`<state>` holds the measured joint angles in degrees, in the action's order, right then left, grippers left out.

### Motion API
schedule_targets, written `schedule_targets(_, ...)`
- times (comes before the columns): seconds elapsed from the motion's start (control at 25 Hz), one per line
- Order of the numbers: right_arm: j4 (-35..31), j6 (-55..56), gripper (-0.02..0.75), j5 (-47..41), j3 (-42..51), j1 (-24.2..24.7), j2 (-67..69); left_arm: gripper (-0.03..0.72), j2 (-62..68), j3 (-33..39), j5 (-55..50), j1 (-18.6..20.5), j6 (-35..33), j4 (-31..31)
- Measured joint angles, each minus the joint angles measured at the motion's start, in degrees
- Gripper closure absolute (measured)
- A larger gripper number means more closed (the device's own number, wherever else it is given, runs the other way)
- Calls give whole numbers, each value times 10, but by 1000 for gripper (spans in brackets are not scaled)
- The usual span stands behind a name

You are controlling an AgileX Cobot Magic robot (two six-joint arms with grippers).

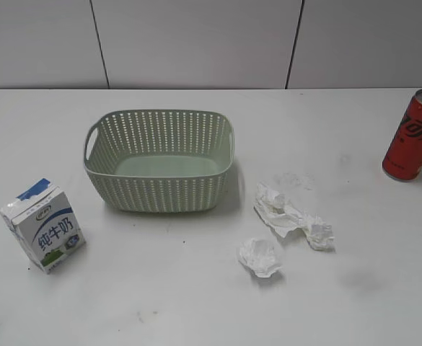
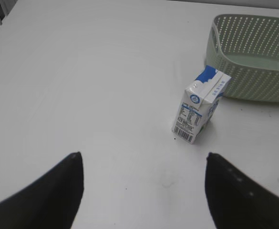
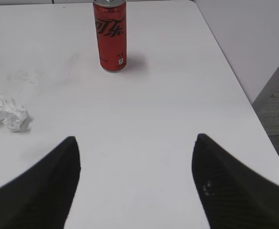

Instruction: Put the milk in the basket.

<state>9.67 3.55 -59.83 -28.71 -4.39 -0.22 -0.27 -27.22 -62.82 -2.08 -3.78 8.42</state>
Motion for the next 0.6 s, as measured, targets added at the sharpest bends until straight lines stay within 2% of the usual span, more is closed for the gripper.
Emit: schedule_targets(0.6,0,0,154,0,0,0,0,109,0,0,0,0,0,0)
